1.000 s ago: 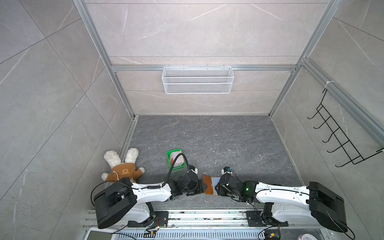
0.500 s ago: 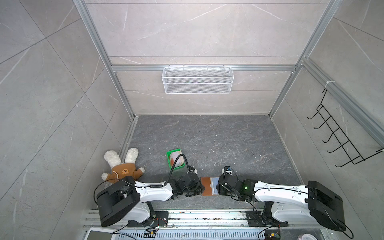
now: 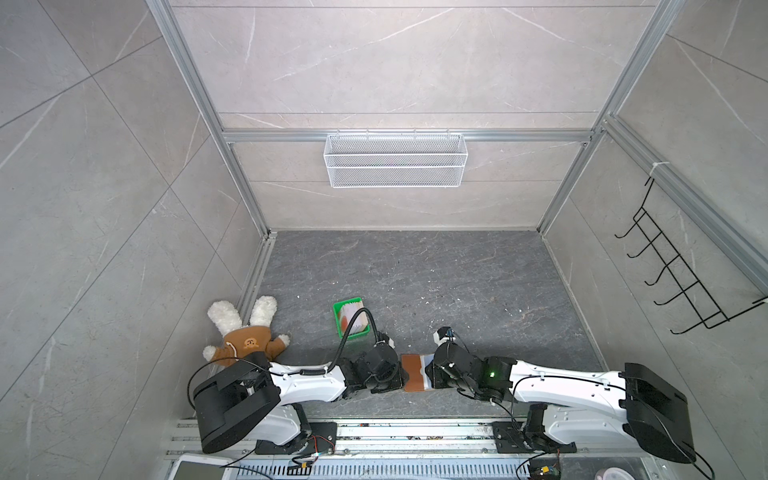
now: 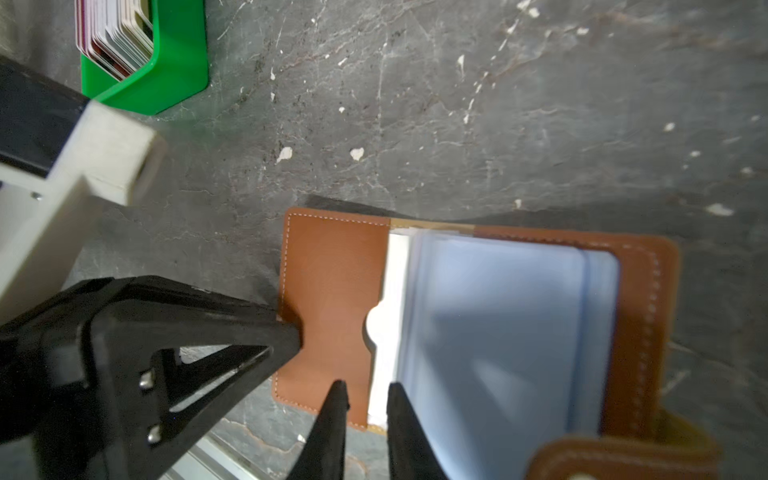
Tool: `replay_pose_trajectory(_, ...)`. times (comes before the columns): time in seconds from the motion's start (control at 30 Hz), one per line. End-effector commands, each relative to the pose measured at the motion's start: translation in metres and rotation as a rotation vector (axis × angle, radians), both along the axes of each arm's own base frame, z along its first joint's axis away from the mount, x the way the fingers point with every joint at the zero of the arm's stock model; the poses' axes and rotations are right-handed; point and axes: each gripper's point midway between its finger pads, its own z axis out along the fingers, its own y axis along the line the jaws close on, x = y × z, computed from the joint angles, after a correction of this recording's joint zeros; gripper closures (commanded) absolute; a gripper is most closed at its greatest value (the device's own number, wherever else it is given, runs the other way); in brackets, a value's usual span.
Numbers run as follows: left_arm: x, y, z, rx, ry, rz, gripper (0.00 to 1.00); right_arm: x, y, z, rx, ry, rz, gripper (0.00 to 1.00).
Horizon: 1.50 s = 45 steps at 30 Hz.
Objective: Put the credit cards into the card holder
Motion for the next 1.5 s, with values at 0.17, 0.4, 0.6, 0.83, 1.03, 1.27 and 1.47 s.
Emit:
replay_pose_trajectory(0.17, 0.004, -0.005, 0.029, -0.063, -0.063, -0.025, 0.72, -0.003, 0.028, -0.012, 0.063, 0.037, 0.053, 0.85)
replay_pose_trajectory(0.4, 0.000, -0.004, 0.047, -0.100, -0.090, -0.054, 0.72, -0.007, 0.028, -0.039, 0.041, 0.092, 0.040, 0.88)
replay_pose_trajectory(0.6, -0.003, 0.000, 0.065, -0.134, -0.121, -0.067, 0.74, -0.011, 0.023, -0.053, 0.028, 0.119, 0.022, 0.89)
replay_pose_trajectory(0.83, 0.002, -0.014, 0.059, -0.128, -0.125, -0.091, 0.81, -0.010, 0.022, -0.047, 0.053, 0.114, 0.007, 0.91)
replay_pose_trajectory(1.03, 0.012, -0.023, 0.043, -0.076, -0.134, -0.096, 0.85, -0.010, 0.018, -0.028, 0.076, 0.082, 0.010, 0.91)
replay_pose_trajectory(1.27, 0.015, -0.029, 0.033, -0.046, -0.119, -0.105, 0.85, -0.007, 0.000, -0.017, 0.024, 0.060, -0.030, 0.91)
replay_pose_trajectory(1.47, 0.016, -0.033, 0.031, -0.049, -0.116, -0.115, 0.85, -0.003, -0.025, -0.025, -0.086, 0.061, -0.097, 0.92)
